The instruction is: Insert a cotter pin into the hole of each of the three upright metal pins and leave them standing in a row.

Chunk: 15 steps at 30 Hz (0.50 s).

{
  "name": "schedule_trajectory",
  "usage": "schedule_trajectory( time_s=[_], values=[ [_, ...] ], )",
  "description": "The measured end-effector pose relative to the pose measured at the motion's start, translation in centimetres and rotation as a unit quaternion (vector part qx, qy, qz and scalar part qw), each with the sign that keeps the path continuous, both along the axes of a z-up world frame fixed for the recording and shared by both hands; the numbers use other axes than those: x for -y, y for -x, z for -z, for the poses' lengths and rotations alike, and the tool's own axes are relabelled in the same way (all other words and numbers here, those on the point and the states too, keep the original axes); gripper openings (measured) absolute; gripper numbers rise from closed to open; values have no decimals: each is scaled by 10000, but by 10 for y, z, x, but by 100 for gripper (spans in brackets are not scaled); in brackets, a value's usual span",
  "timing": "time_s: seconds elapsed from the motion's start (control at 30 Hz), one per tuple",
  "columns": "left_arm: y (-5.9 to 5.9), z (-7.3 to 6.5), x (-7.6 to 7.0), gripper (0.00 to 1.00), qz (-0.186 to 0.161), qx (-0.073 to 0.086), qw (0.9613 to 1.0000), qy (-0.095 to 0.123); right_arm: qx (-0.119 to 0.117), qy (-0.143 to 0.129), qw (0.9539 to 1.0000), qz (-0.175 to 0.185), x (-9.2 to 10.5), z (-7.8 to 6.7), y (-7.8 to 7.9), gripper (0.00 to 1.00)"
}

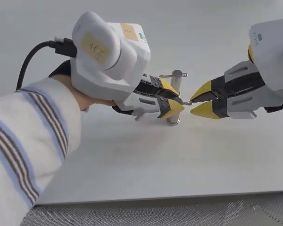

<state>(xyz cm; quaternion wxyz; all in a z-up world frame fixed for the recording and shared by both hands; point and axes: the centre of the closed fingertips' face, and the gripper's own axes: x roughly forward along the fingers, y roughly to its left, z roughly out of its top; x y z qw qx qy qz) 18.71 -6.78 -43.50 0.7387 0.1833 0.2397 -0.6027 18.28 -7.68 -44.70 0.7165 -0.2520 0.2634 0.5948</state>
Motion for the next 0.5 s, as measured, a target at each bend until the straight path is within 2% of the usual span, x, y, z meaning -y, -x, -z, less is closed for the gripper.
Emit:
schedule_trajectory(
  time_s=[0.27, 0.5],
  values=[
    [2, -1, 1, 9, -3, 19, 10000, -27, -55, -148, 9999, 69, -5, -4, 0, 0],
    [2, -1, 0, 9, -6, 18, 10000, -42, 41, -107, 9999, -29, -14, -7, 3, 0]
  ],
)
